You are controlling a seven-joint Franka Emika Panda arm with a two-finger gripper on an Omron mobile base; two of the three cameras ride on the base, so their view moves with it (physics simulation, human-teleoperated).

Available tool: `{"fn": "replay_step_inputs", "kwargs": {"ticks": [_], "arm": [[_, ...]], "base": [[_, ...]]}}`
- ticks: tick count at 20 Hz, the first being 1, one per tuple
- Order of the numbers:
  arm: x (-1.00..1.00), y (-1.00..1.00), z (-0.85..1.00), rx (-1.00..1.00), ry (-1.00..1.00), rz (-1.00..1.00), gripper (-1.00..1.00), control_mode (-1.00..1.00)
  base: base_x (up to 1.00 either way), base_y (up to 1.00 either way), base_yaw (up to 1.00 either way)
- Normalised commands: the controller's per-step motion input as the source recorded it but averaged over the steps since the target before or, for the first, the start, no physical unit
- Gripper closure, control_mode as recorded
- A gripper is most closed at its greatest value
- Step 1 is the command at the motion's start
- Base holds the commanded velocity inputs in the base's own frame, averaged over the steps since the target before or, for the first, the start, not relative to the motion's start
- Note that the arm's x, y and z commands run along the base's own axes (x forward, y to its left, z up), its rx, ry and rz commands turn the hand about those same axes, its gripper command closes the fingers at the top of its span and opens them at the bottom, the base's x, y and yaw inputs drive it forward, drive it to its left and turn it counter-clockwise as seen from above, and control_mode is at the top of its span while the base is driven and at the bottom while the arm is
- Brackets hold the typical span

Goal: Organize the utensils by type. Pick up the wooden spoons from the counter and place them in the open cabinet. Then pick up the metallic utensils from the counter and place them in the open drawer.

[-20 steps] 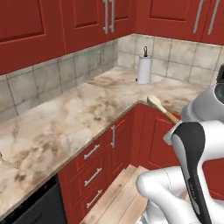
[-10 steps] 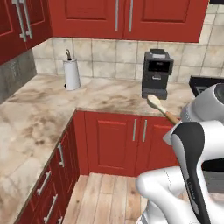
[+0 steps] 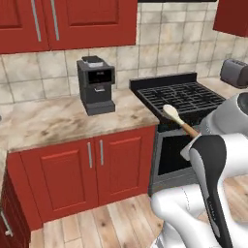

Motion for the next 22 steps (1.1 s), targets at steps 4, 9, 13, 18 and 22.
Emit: {"fn": "replay_step_inputs", "kwargs": {"ticks": [4,9,13,18,22], "arm": [[0.00,0.00,0.00,0.00,0.00,0.00,1.00,1.00],[0.00,0.00,0.00,0.00,0.00,0.00,1.00,1.00],[0.00,0.00,0.00,0.00,0.00,0.00,1.00,1.00],[0.00,0.00,0.00,0.00,0.00,0.00,1.00,1.00],[0.00,0.00,0.00,0.00,0.00,0.00,1.00,1.00]], "base": [[0.06,0.00,-0.75],[0.05,0.00,-0.76],[0.04,0.00,-0.78],[0.06,-0.05,-0.78],[0.09,-0.20,-0.64]]}}
